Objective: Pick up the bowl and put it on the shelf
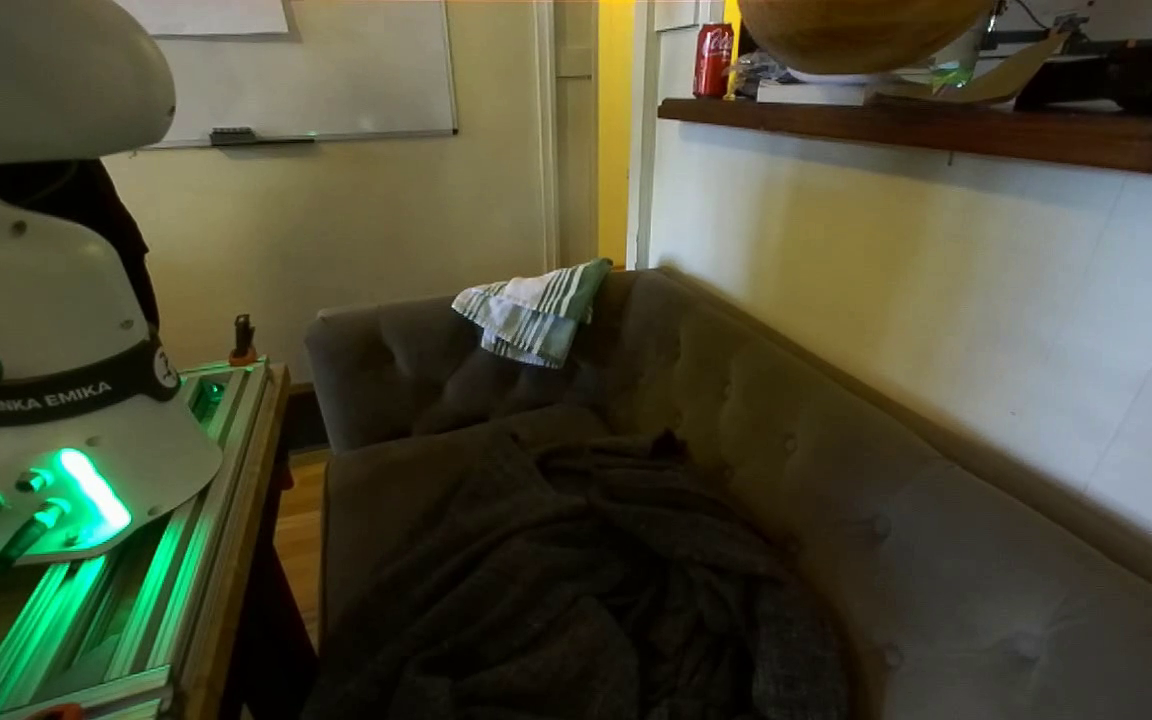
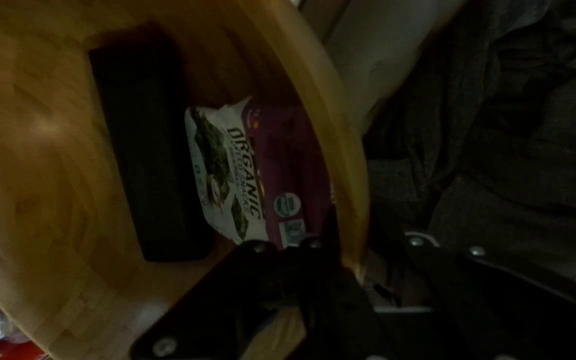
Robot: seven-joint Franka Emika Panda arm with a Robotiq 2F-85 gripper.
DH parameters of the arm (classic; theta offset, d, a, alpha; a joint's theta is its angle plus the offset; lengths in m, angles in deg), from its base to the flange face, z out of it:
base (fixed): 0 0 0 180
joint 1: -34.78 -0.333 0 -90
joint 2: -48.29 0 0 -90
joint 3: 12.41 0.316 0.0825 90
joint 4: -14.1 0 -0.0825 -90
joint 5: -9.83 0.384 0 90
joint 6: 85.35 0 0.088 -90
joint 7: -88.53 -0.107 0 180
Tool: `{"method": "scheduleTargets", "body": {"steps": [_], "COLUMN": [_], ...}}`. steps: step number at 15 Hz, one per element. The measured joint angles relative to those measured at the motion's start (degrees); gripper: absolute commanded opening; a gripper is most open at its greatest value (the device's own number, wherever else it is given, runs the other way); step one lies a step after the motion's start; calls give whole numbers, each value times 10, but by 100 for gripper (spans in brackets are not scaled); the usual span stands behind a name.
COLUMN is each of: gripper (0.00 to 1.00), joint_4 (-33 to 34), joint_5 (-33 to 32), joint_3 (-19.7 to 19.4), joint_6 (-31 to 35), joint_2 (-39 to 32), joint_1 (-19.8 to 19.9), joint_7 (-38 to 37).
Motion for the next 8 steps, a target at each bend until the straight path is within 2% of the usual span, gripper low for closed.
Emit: {"method": "scheduleTargets", "body": {"steps": [3, 8], "gripper": [4, 4], "joint_4": [-13, 15], "joint_5": [48, 135], "joint_3": [-60, -199], "joint_6": [9, 54], "joint_2": [30, 83], "joint_1": [-18, -115], "joint_7": [-1, -2]}}
